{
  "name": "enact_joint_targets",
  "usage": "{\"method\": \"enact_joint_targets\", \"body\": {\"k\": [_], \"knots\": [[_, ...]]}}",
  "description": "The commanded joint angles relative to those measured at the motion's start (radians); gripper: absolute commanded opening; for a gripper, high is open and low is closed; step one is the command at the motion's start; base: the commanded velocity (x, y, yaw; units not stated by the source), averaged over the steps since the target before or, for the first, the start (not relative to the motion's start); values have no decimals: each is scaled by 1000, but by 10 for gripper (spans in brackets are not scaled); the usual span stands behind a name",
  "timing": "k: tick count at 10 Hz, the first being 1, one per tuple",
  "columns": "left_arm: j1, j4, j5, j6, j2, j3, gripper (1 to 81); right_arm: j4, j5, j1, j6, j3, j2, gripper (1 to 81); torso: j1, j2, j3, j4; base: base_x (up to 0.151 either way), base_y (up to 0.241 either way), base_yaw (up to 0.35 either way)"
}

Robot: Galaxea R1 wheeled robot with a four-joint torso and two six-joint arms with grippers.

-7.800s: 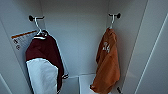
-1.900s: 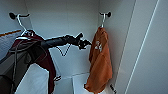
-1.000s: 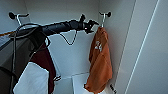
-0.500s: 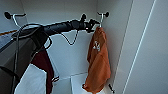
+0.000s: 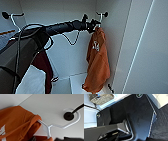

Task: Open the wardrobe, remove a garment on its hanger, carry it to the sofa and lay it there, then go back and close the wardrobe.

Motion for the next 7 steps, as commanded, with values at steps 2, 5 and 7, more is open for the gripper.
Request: {"method": "enact_joint_targets", "body": {"k": [2, 5, 7], "knots": [[-176, 51, -87, 12, 44, -23, 811, 10, -42, 22, 0, 8, 5, 811, 0, 0, 0, 0, 0, 0, 0], [-178, 115, -104, 12, 139, -124, 811, 11, -40, 8, 0, 10, 8, 811, 0, 0, 0, 0, 0, 0, 0], [-174, 146, -104, 12, 181, -167, 811, 11, -40, 0, 0, 9, 13, 811, 0, 0, 0, 0, 0, 0, 0]]}}
